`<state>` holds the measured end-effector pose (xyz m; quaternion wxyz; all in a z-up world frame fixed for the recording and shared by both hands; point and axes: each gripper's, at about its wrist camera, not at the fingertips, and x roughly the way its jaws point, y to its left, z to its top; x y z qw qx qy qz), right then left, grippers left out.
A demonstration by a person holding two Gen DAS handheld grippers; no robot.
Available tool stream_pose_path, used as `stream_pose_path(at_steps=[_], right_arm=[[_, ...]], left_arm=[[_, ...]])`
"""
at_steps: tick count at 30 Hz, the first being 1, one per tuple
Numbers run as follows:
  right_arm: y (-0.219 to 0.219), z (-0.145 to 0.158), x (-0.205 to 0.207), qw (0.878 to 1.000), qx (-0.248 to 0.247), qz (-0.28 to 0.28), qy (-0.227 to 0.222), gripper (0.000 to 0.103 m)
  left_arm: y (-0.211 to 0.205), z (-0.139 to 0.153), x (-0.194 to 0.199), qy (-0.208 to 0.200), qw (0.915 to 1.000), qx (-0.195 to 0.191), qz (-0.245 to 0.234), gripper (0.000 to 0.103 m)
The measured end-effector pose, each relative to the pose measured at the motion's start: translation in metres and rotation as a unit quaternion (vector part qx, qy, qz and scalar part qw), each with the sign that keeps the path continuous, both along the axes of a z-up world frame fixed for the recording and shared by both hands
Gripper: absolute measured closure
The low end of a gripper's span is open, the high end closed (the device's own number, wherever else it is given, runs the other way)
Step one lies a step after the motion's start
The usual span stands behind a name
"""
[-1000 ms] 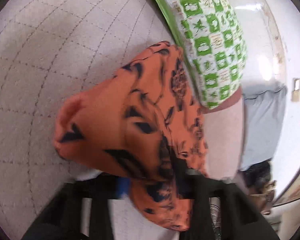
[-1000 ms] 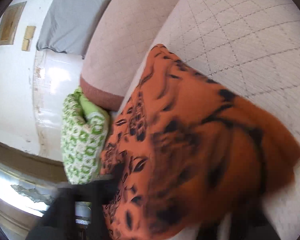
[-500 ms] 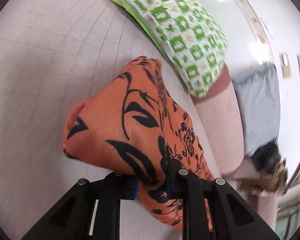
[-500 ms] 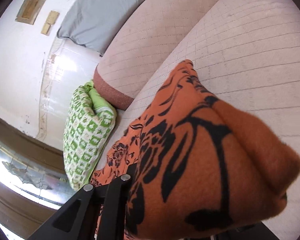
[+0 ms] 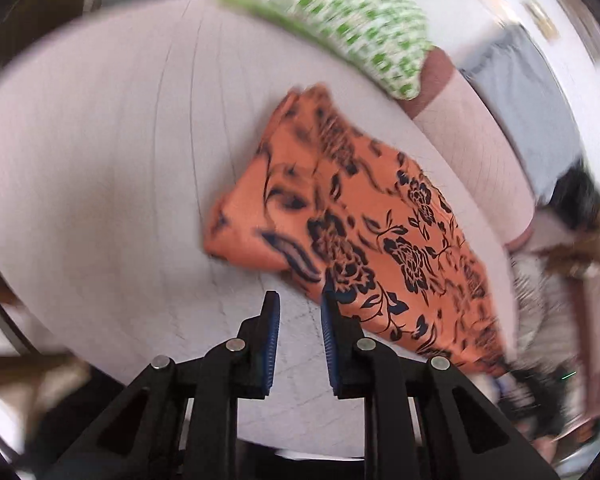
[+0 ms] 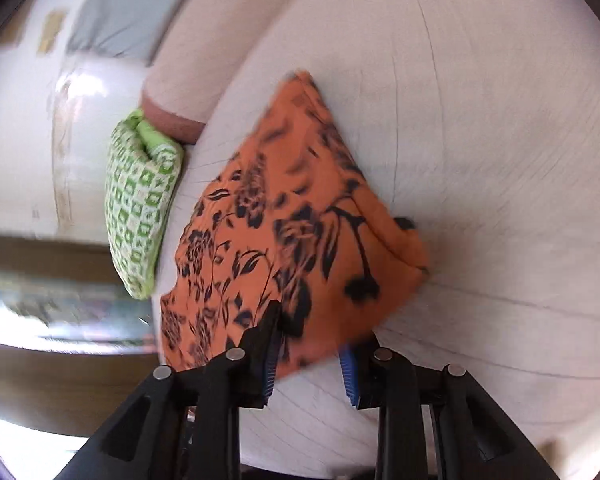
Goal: Fold small clothes
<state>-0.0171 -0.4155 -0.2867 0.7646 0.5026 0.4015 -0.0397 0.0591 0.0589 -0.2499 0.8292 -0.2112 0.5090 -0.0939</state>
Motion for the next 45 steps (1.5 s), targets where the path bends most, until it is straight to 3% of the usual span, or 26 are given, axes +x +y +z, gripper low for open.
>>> stream_pose_path(at_steps=[1,4,7,8,10,12,14,16,18,22,23,24,25,26,27,29,31,34,36,39,41,43,44,45], right_arm=[[0.002,0.013,-0.004,1.000,-0.016,0.009,-0.009,0.074],[0.017,0.051,0.002,0.997,-0.061,0.036,-0.036,0.074],[0.038,0.067,0.024,0.993,-0.109,0.048,-0.020,0.074],[0.042,0.070,0.028,0.991,-0.124,0.039,-0.003,0.074],[0.043,0.078,0.019,0.989,-0.146,0.008,-0.011,0.074],[0.043,0.091,0.006,0.980,-0.193,-0.034,-0.018,0.074],[0.036,0.104,-0.010,0.970,-0.225,-0.081,-0.042,0.074],[0.027,0.109,-0.018,0.969,-0.216,-0.096,-0.077,0.074],[0.023,0.104,-0.007,0.974,-0.197,-0.081,-0.079,0.073],[0.027,0.038,0.041,0.994,-0.104,-0.009,-0.017,0.074],[0.030,0.007,0.052,0.995,-0.097,0.006,0.027,0.074],[0.031,-0.018,0.057,0.995,-0.087,0.017,0.054,0.074],[0.029,-0.034,0.049,0.997,-0.075,0.007,0.022,0.080],[0.026,-0.034,0.044,0.997,-0.070,-0.006,0.007,0.080],[0.025,-0.031,0.040,0.998,-0.055,-0.005,0.007,0.077],[0.027,-0.017,0.038,0.997,-0.071,0.026,-0.015,0.077],[0.033,-0.004,0.031,0.993,-0.097,0.041,-0.052,0.076],[0.048,0.002,0.037,0.989,-0.090,0.076,-0.085,0.076],[0.062,0.003,0.041,0.987,-0.088,0.095,-0.095,0.076],[0.092,0.007,0.052,0.977,-0.128,0.136,-0.102,0.076],[0.114,-0.003,0.062,0.970,-0.150,0.182,-0.063,0.076],[0.115,-0.021,0.067,0.969,-0.134,0.206,-0.025,0.076],[0.108,-0.021,0.066,0.974,-0.111,0.193,-0.034,0.076],[0.102,-0.022,0.065,0.978,-0.085,0.189,-0.035,0.076]], left_arm=[[-0.004,0.013,0.001,-0.020,0.9995,0.022,-0.002,0.083],[-0.016,0.033,0.022,-0.056,0.9959,0.070,0.002,0.065],[-0.032,0.020,0.050,-0.064,0.9887,0.135,0.008,0.054],[-0.034,0.010,0.056,-0.049,0.9874,0.150,0.001,0.048],[-0.036,-0.027,0.072,0.021,0.9812,0.192,-0.005,0.048],[-0.036,-0.036,0.069,-0.006,0.9768,0.214,-0.010,0.042],[-0.045,-0.037,0.064,-0.020,0.9663,0.255,-0.030,0.040],[-0.047,-0.039,0.064,-0.018,0.9650,0.260,-0.029,0.036],[-0.047,-0.039,0.068,-0.013,0.9658,0.258,-0.024,0.034],[-0.049,-0.043,0.066,-0.021,0.9618,0.272,-0.027,0.028],[-0.048,-0.046,0.067,-0.014,0.9621,0.272,-0.020,0.019],[-0.049,-0.052,0.068,0.000,0.9669,0.255,-0.011,0.016],[-0.032,-0.058,0.068,0.019,0.9809,0.193,0.015,0.014],[-0.024,-0.060,0.065,0.021,0.9863,0.160,0.031,0.011],[-0.022,-0.059,0.063,0.019,0.9872,0.155,0.028,0.011],[-0.030,-0.054,0.058,0.020,0.9822,0.187,0.007,0.010],[-0.033,-0.050,0.051,0.029,0.9816,0.188,0.020,0.011],[-0.042,-0.043,0.037,0.043,0.9794,0.192,0.045,0.011],[-0.068,-0.027,0.027,0.018,0.9761,0.216,0.011,0.012],[-0.114,-0.002,0.013,-0.051,0.9600,0.274,-0.029,0.011],[-0.144,0.003,0.011,-0.073,0.9549,0.283,-0.053,0.011],[-0.165,-0.016,0.021,-0.025,0.9565,0.278,-0.086,0.010],[-0.174,-0.035,0.026,0.023,0.9530,0.284,-0.103,0.009],[-0.182,-0.058,0.029,0.071,0.9437,0.303,-0.113,0.004]])
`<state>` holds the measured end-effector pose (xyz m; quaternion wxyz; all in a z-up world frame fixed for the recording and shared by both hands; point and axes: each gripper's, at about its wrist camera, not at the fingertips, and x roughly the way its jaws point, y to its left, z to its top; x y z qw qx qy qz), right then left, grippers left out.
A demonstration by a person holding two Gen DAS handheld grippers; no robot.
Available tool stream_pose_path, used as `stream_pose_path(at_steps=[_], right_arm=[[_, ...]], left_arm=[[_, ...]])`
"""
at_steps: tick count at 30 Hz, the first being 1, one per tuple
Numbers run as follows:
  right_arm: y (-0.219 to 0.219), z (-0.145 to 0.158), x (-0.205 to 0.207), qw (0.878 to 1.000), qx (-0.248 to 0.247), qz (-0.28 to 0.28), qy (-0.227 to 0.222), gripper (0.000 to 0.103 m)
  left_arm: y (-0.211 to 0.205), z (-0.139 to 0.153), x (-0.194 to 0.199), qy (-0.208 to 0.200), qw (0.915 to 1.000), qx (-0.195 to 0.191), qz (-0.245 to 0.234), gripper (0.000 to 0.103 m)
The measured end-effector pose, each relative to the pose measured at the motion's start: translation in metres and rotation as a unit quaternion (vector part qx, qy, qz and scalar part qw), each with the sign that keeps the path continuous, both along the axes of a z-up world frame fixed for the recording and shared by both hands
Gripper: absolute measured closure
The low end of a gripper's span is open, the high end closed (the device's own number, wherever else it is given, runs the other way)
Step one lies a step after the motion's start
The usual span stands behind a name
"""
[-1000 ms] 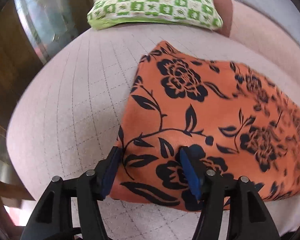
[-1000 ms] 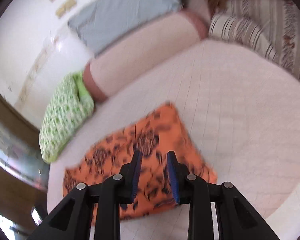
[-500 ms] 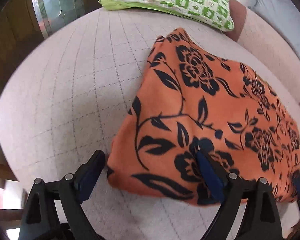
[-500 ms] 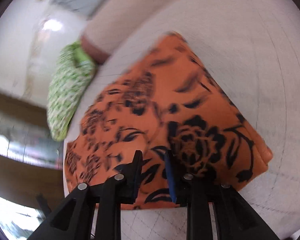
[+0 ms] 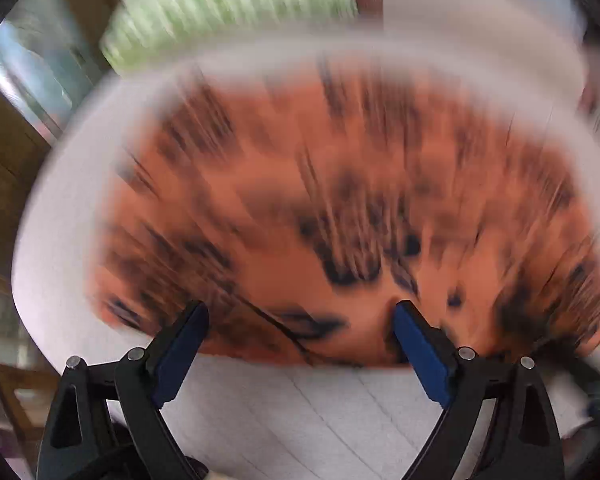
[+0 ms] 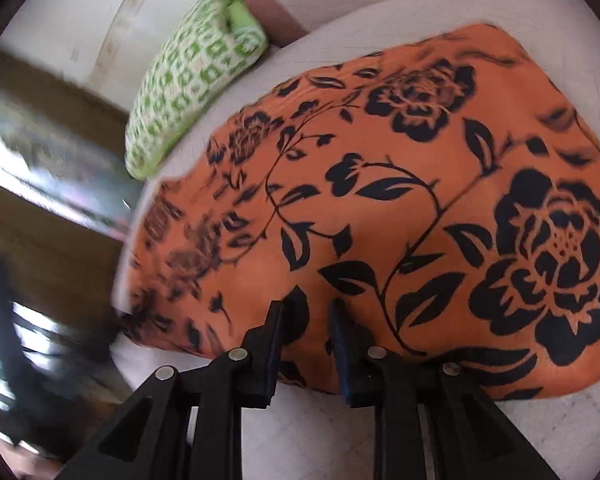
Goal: Fold small clothes
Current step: 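Press the folded blouse flat with both grippers and release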
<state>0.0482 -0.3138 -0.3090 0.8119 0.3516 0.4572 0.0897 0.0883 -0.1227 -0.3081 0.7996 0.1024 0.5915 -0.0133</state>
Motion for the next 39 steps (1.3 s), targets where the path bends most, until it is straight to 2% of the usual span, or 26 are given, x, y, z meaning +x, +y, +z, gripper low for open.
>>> stream_pose_path(at_steps=[1,2,4,5,10,12,15,18,21,22,24,25,26,28,29,30,31,34,36,37,38,39], right_arm=[[-0.006,-0.004,0.000,1.000,0.021,-0.001,0.005,0.076],[-0.013,-0.011,-0.001,0.999,0.052,-0.004,0.017,0.076],[-0.024,-0.018,-0.003,0.994,0.103,-0.013,0.026,0.077],[-0.025,-0.018,-0.004,0.994,0.106,-0.010,0.027,0.077],[-0.022,-0.011,-0.001,0.996,0.080,-0.002,0.027,0.077],[-0.020,0.000,-0.003,0.999,0.046,-0.005,0.004,0.077],[-0.020,0.022,-0.007,0.998,-0.012,-0.023,-0.052,0.076],[-0.027,0.033,-0.010,0.995,-0.035,-0.055,-0.080,0.076],[-0.029,0.026,-0.005,0.995,-0.029,-0.072,-0.057,0.076],[-0.027,0.022,-0.002,0.996,-0.027,-0.074,-0.046,0.076],[-0.025,0.017,0.001,0.997,-0.028,-0.069,-0.035,0.076],[-0.020,0.015,0.003,0.997,-0.039,-0.067,-0.029,0.076],[-0.017,0.014,0.004,0.997,-0.042,-0.065,-0.026,0.076],[-0.009,0.011,0.006,0.997,-0.049,-0.059,-0.023,0.076],[-0.003,0.011,0.005,0.995,-0.069,-0.062,-0.025,0.076],[0.001,0.011,0.003,0.994,-0.084,-0.063,-0.028,0.076],[0.007,0.013,0.002,0.993,-0.098,-0.063,-0.031,0.076],[0.017,0.023,-0.010,0.990,-0.111,-0.055,-0.065,0.076],[0.027,0.037,-0.022,0.984,-0.134,-0.043,-0.108,0.076],[0.033,0.040,-0.025,0.981,-0.151,-0.033,-0.117,0.076],[0.037,0.037,-0.022,0.982,-0.155,-0.023,-0.107,0.076],[0.039,0.028,-0.017,0.985,-0.151,-0.012,-0.078,0.075]], left_arm=[[-0.002,-0.007,-0.002,-0.021,0.9996,0.013,0.013,0.000],[0.001,-0.007,-0.005,-0.046,0.9987,0.001,0.024,0.000],[0.001,-0.010,-0.006,-0.045,0.9986,-0.005,0.027,0.000],[0.002,-0.010,-0.006,-0.042,0.9989,-0.006,0.023,0.000],[0.010,-0.012,0.001,-0.033,0.9992,-0.014,0.018,0.000],[0.015,-0.011,0.004,-0.037,0.9991,-0.016,0.014,0.000],[0.026,-0.001,0.014,-0.033,0.9991,-0.027,0.007,0.000],[0.039,0.023,0.007,-0.078,0.9969,-0.011,0.008,0.000],[0.069,0.049,0.007,-0.113,0.9928,-0.022,0.034,0.000],[0.085,0.060,0.007,-0.132,0.9893,-0.030,0.055,0.000],[0.108,0.078,0.012,-0.172,0.9818,-0.045,0.067,0.000],[0.113,0.079,0.019,-0.175,0.9818,-0.038,0.064,0.000],[0.118,0.072,0.029,-0.160,0.9848,-0.023,0.063,0.000],[0.121,0.037,0.051,-0.100,0.9927,0.032,0.059,0.000],[0.122,0.016,0.058,-0.073,0.9942,0.062,0.049,0.000],[0.127,0.008,0.058,-0.083,0.9949,0.043,0.038,0.000],[0.135,0.013,0.055,-0.105,0.9932,0.017,0.046,0.000],[0.160,0.024,0.050,-0.090,0.9929,-0.043,0.065,0.000],[0.180,0.034,0.041,-0.104,0.9901,-0.050,0.080,0.000],[0.197,0.038,0.033,-0.103,0.9869,-0.068,0.105,0.000],[0.207,0.038,0.029,-0.098,0.9840,-0.088,0.120,0.000],[0.219,0.038,0.022,-0.090,0.9797,-0.118,0.135,0.000]])
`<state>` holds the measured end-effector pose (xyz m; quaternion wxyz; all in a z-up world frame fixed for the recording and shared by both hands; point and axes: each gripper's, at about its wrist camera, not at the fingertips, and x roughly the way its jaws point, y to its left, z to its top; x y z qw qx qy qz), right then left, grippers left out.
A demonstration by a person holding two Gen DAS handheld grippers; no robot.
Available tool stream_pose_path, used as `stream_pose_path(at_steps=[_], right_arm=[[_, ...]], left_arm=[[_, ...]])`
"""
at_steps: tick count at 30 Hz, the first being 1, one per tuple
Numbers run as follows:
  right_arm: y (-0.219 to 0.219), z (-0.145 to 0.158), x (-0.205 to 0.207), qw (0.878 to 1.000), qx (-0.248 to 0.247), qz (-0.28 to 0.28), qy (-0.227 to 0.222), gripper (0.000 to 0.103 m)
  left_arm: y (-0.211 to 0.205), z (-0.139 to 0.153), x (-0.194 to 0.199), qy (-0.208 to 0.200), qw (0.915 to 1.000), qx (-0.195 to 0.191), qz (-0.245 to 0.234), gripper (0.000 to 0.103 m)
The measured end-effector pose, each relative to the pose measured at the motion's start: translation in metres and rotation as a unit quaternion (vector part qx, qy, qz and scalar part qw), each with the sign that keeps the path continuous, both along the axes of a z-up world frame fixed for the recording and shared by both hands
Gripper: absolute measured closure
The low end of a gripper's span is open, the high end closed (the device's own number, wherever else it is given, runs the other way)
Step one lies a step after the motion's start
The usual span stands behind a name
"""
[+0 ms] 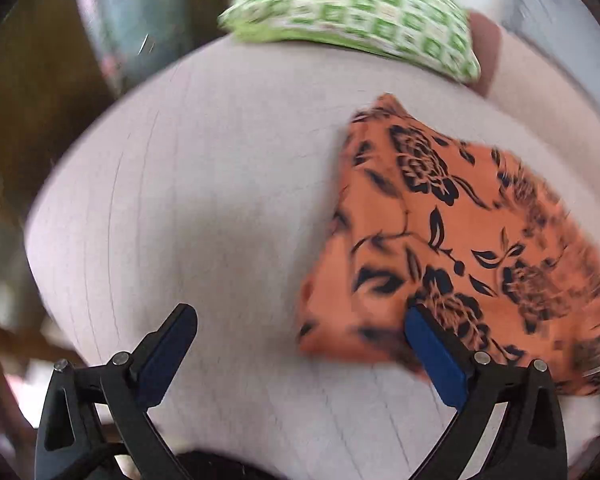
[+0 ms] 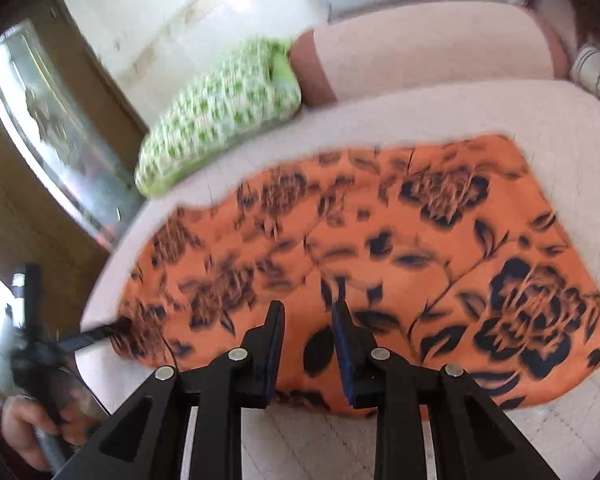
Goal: Fold small clothes
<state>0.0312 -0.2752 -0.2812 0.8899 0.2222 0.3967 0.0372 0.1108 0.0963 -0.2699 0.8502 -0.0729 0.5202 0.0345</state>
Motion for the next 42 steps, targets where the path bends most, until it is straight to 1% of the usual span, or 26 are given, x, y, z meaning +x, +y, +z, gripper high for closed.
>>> stream_pose_path(at_steps=[1,2,3,4,5,6,7,9,10,11,13,14,16,20,23,25,26,27,28,29,31,33,35,36,38,42], right_arm=[[0.000,-0.015,0.008,0.999,0.013,0.008,0.049,0.074],[-0.004,-0.022,0.009,0.998,0.031,0.002,0.057,0.074],[-0.009,-0.017,0.007,0.998,0.049,-0.010,0.047,0.074],[-0.014,-0.013,0.005,0.997,0.067,-0.014,0.046,0.074],[-0.020,-0.010,0.001,0.995,0.085,-0.020,0.040,0.075],[-0.024,-0.008,-0.003,0.995,0.093,-0.029,0.035,0.074],[-0.030,-0.005,-0.008,0.993,0.107,-0.040,0.027,0.074],[-0.041,0.000,-0.016,0.989,0.136,-0.056,0.008,0.074],[-0.045,0.003,-0.019,0.988,0.140,-0.065,-0.001,0.074],[-0.049,0.006,-0.022,0.987,0.143,-0.074,-0.010,0.074],[-0.053,0.006,-0.024,0.985,0.155,-0.074,-0.015,0.075],[-0.053,0.007,-0.021,0.985,0.157,-0.071,-0.012,0.075],[-0.053,0.007,-0.020,0.986,0.153,-0.064,-0.008,0.075],[-0.055,0.003,-0.013,0.986,0.155,-0.054,-0.005,0.075],[-0.057,-0.001,-0.005,0.984,0.171,-0.053,-0.006,0.075],[-0.054,-0.003,0.001,0.985,0.168,-0.047,-0.004,0.075],[-0.052,-0.003,0.003,0.986,0.163,-0.044,-0.005,0.075],[-0.050,-0.003,0.005,0.987,0.157,-0.042,-0.005,0.075],[-0.048,-0.002,0.007,0.988,0.149,-0.041,-0.007,0.075],[-0.046,-0.002,0.009,0.989,0.145,-0.038,-0.009,0.075],[-0.042,-0.003,0.013,0.990,0.139,-0.033,-0.006,0.075],[-0.035,-0.011,0.020,0.991,0.132,-0.020,0.018,0.076],[-0.030,-0.020,0.025,0.992,0.118,-0.015,0.050,0.079],[-0.030,-0.021,0.025,0.992,0.113,-0.015,0.052,0.080],[-0.037,-0.018,0.021,0.990,0.136,-0.022,0.042,0.080],[-0.075,-0.008,0.002,0.976,0.201,-0.083,-0.004,0.081]], left_arm=[[0.012,-0.002,-0.007,0.011,0.9994,-0.030,0.014,0.000],[0.017,-0.003,-0.011,0.019,0.9986,-0.042,0.025,0.000],[0.023,-0.006,-0.017,0.029,0.9969,-0.063,0.037,0.002],[0.026,-0.006,-0.025,0.031,0.9934,-0.103,0.041,0.002],[0.019,-0.004,-0.034,0.029,0.9913,-0.122,0.038,0.002],[0.012,-0.003,-0.038,0.029,0.9892,-0.141,0.028,0.006],[0.005,-0.003,-0.039,0.028,0.9881,-0.150,0.021,0.010],[-0.012,-0.005,-0.039,0.024,0.9813,-0.191,0.009,0.032],[-0.021,-0.008,-0.036,0.023,0.9788,-0.204,0.004,0.035],[-0.030,-0.012,-0.032,0.026,0.9785,-0.205,0.002,0.035],[-0.041,-0.025,-0.023,0.035,0.9784,-0.202,0.024,0.035],[-0.040,-0.033,-0.020,0.033,0.9745,-0.217,0.049,0.035],[-0.036,-0.033,-0.021,-0.004,0.9695,-0.230,0.083,0.034],[-0.042,-0.033,-0.009,-0.039,0.9661,-0.230,0.110,0.023],[-0.040,-0.034,0.006,-0.064,0.9616,-0.232,0.131,0.023],[-0.035,-0.036,0.006,-0.077,0.9575,-0.242,0.137,0.023],[-0.034,-0.036,0.006,-0.082,0.9576,-0.241,0.134,0.023],[-0.033,-0.037,0.007,-0.084,0.9593,-0.236,0.131,0.028],[-0.035,-0.036,0.008,-0.085,0.9635,-0.220,0.126,0.039],[-0.035,-0.035,0.007,-0.081,0.9686,-0.200,0.123,0.076],[-0.038,-0.034,0.010,-0.079,0.9716,-0.194,0.110,0.076],[-0.047,-0.026,0.012,-0.088,0.9767,-0.172,0.094,0.079],[-0.063,-0.007,0.009,-0.117,0.9819,-0.137,0.059,0.081],[-0.070,0.001,0.008,-0.128,0.9827,-0.126,0.044,0.082],[-0.091,0.025,0.005,-0.153,0.9831,-0.100,0.000,0.083],[-0.129,0.060,-0.009,-0.189,0.9764,-0.081,-0.065,0.083]])
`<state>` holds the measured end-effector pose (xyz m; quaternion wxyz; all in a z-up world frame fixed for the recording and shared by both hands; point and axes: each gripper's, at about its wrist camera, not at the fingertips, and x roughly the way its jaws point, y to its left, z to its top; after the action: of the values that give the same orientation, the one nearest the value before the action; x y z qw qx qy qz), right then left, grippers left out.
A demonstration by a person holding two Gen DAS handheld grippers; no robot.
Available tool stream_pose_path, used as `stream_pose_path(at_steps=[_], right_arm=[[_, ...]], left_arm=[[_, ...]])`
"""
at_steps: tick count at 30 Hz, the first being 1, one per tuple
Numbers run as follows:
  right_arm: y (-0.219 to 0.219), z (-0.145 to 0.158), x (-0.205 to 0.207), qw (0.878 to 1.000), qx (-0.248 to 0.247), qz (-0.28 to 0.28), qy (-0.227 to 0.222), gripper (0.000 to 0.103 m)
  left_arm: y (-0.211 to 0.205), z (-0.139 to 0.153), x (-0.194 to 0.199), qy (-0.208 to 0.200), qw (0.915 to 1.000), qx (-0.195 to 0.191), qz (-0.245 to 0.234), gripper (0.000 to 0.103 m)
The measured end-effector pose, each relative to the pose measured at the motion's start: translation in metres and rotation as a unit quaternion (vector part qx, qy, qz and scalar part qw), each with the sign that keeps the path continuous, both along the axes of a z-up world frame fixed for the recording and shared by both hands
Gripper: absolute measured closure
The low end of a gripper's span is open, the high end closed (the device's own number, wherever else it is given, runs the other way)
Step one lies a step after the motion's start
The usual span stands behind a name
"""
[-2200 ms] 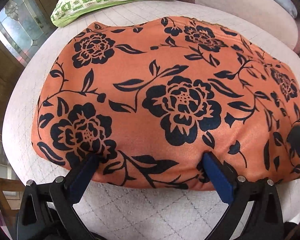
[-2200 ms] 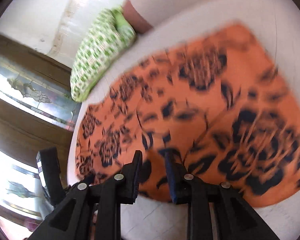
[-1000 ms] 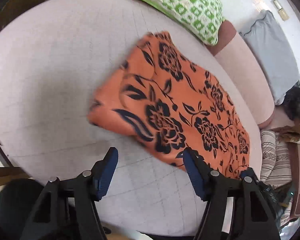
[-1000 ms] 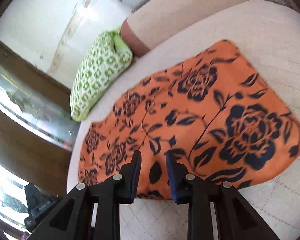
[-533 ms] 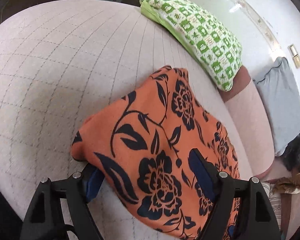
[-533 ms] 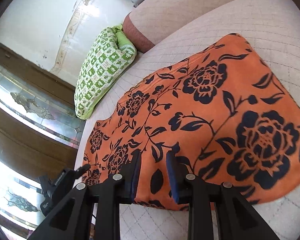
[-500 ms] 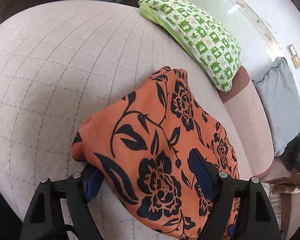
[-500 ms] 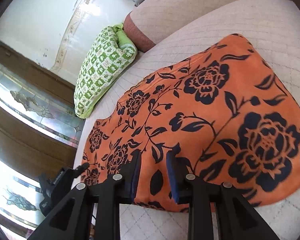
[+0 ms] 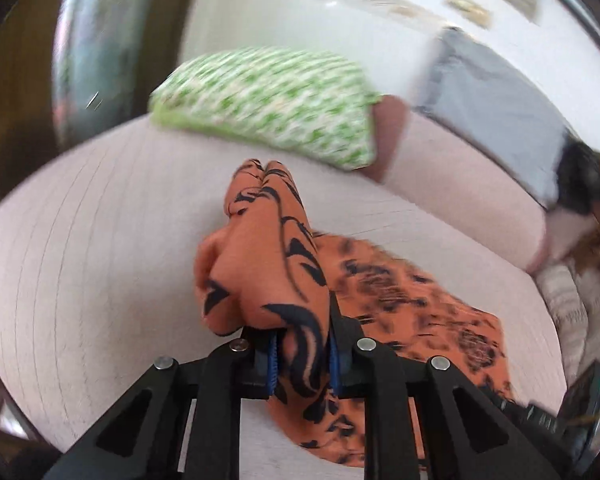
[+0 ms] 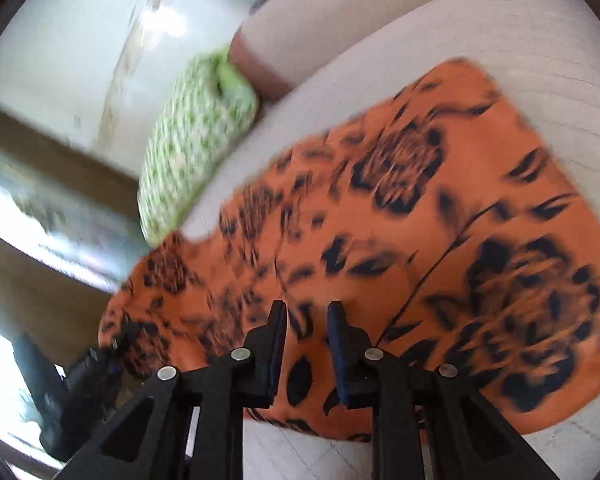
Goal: Fold small clothes
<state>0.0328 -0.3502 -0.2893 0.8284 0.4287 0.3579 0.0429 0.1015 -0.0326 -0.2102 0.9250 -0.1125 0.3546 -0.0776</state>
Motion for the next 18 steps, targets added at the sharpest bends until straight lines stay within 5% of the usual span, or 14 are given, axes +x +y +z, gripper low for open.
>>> stream_pose_path(at_steps=[6,11,13,15,17,18], right_arm=[[-0.055,0.015,-0.039,0.993,0.060,-0.070,-0.070,0.081],[-0.106,-0.001,-0.072,0.980,0.136,-0.118,-0.091,0.077],[-0.123,-0.010,-0.081,0.972,0.177,-0.124,-0.096,0.077],[-0.132,-0.016,-0.087,0.966,0.200,-0.128,-0.098,0.075],[-0.139,-0.019,-0.086,0.964,0.216,-0.122,-0.093,0.058],[-0.139,-0.021,-0.086,0.962,0.226,-0.121,-0.091,0.029]], left_arm=[[-0.091,0.030,-0.028,-0.038,0.9928,0.038,-0.108,0.084],[-0.188,0.007,-0.054,-0.009,0.9714,0.076,-0.225,0.079],[-0.204,-0.003,-0.058,0.037,0.9590,0.053,-0.276,0.074],[-0.197,0.001,-0.064,0.038,0.9492,0.014,-0.312,0.065],[-0.181,0.016,-0.073,-0.005,0.9474,0.018,-0.320,0.042],[-0.167,0.025,-0.075,-0.035,0.9505,0.027,-0.308,0.033]])
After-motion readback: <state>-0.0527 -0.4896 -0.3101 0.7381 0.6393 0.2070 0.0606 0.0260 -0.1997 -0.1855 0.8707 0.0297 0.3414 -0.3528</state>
